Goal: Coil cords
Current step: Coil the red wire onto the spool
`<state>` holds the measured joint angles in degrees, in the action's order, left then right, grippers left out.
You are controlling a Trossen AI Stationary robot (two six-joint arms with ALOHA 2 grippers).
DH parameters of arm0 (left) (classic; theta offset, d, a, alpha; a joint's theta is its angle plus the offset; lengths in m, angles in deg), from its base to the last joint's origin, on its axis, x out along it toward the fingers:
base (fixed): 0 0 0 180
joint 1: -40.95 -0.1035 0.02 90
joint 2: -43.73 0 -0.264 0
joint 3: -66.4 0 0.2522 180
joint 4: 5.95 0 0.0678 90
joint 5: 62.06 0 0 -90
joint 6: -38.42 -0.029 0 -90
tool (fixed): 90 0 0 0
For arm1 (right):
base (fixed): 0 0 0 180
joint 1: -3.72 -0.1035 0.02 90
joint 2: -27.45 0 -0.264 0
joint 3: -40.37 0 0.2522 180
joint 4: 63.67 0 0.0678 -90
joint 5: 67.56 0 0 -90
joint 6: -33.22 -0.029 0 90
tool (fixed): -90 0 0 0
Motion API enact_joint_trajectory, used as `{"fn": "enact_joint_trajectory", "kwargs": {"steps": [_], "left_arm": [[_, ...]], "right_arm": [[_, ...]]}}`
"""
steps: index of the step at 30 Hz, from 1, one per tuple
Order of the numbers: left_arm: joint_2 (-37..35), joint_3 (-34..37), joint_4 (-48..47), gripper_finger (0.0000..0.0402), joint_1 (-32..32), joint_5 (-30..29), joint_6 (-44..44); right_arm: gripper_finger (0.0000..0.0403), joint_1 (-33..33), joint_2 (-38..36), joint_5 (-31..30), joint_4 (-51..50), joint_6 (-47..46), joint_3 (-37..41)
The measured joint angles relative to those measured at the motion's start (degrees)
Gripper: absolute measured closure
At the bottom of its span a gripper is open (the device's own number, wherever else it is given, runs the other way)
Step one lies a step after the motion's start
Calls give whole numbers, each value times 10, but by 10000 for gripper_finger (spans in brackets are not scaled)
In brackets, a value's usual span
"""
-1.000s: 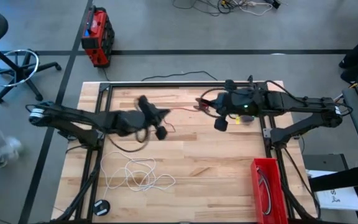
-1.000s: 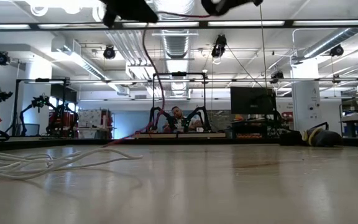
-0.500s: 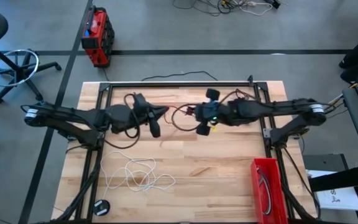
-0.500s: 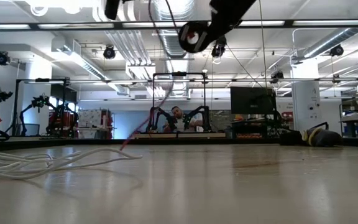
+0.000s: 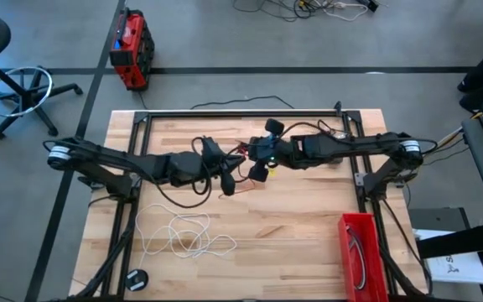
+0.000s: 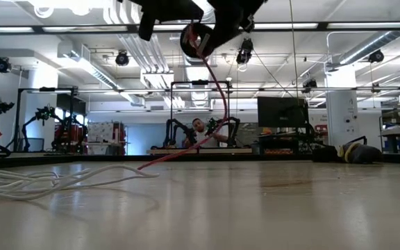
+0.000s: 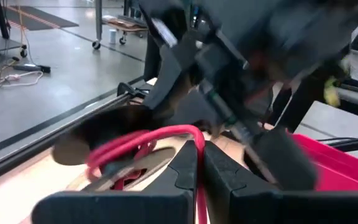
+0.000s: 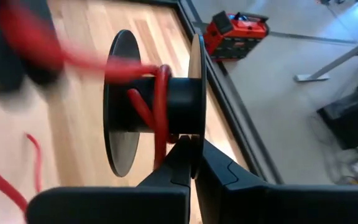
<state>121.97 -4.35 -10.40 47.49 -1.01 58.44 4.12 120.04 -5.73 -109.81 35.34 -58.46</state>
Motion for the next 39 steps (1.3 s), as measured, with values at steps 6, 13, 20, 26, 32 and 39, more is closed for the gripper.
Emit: {"fn": "enact_joint_trajectory", "kwargs": {"steps": [6,13,20,26,32,39], "left_arm": [[26,-1,43,401,0,11,-18],[41,-1,44,401,0,12,-34],[32,-2,32,393,1,5,-52],[32,-2,29,400,2,-3,-66],[32,-2,26,400,2,-2,-87],[24,0,6,401,2,0,-123]], "right_arm": [[403,0,-22,39,25,-26,-9],[403,0,-44,105,62,-37,-9],[403,0,-93,142,50,-31,-9],[403,-10,-131,153,29,-9,-8],[403,-25,-148,152,-14,20,-8],[403,-32,-151,158,-113,30,-8]]}}
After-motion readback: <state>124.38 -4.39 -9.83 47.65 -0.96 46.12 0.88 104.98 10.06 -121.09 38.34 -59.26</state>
